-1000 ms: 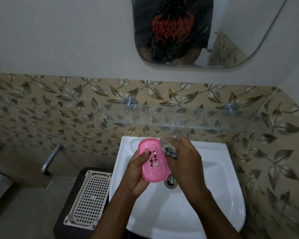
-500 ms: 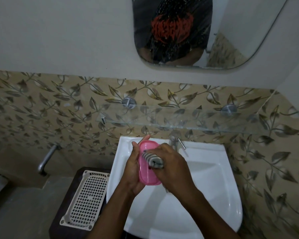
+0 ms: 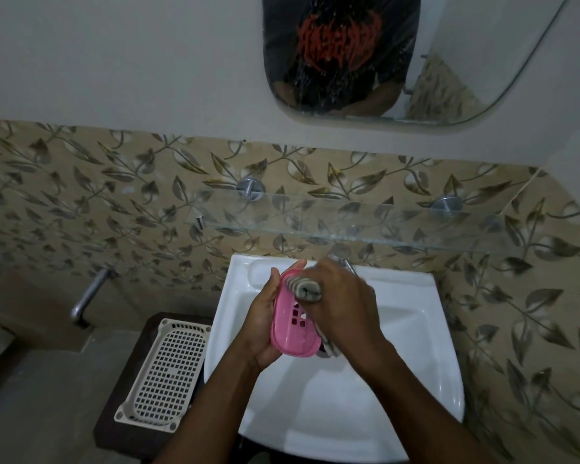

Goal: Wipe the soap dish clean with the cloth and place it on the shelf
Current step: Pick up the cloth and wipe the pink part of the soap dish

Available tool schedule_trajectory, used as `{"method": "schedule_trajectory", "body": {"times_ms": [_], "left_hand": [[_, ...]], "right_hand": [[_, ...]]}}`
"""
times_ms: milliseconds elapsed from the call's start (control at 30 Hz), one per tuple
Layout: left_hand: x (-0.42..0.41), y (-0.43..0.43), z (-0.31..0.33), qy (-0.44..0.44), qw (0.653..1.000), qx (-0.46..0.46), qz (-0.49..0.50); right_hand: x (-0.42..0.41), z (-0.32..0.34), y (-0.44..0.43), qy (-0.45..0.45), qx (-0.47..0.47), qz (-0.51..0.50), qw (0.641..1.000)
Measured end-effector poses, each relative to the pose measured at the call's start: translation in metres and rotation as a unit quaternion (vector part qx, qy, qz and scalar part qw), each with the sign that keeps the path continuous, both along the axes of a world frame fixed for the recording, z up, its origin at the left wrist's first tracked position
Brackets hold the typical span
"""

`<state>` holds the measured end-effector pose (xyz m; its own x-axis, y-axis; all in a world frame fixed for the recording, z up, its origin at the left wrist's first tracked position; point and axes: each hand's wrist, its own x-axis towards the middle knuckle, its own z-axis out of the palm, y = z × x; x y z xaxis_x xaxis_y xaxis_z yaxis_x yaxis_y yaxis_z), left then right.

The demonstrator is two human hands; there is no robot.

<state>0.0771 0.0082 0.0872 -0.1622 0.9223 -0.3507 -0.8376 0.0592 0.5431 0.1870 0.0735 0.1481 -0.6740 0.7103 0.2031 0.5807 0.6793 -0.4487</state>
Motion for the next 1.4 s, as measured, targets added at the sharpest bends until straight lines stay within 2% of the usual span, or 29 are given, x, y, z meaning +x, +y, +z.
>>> {"method": "schedule_trajectory", "body": {"times_ms": [100,233,400,567,733,933,1033,1133,1200,1400], "left_hand": [[0.000,0.001,0.000,0.021,0.999,-0.014,-0.023],[-0.006,0.002,0.001,0.010,1.000,0.008,-0.005],[0.000,0.002,-0.001,0.032,0.999,-0.008,-0.040],[-0.009,0.002,-0.001,0.008,1.000,0.007,-0.014],[-0.004,0.004,0.002,0.012,0.998,-0.028,-0.052],[-0.018,0.005,-0.001,-0.012,1.000,-0.013,-0.022],[-0.016,0.005,-0.001,-0.016,0.999,-0.010,-0.026],[-0.012,0.004,0.000,-0.021,0.999,-0.004,-0.036],[-0.009,0.002,0.001,-0.019,0.999,-0.004,-0.048],[-0.017,0.000,-0.001,-0.019,0.999,0.004,-0.046]], "right_hand": [[-0.006,0.011,0.008,0.004,0.030,-0.009,0.999],[0.006,0.004,-0.008,-0.040,-0.017,0.058,0.997],[-0.005,0.004,0.009,0.001,0.023,-0.017,1.000],[0.003,-0.006,-0.010,-0.012,-0.045,0.053,0.997],[-0.006,0.002,0.005,0.039,-0.030,-0.015,0.999],[0.009,-0.008,-0.036,-0.021,-0.054,0.094,0.994],[0.009,-0.007,-0.031,-0.015,-0.036,0.073,0.997],[0.000,-0.003,-0.009,0.030,-0.018,-0.002,0.999],[-0.004,0.001,-0.001,0.027,-0.013,-0.025,0.999],[0.004,-0.002,-0.034,-0.012,-0.064,0.085,0.994]]}}
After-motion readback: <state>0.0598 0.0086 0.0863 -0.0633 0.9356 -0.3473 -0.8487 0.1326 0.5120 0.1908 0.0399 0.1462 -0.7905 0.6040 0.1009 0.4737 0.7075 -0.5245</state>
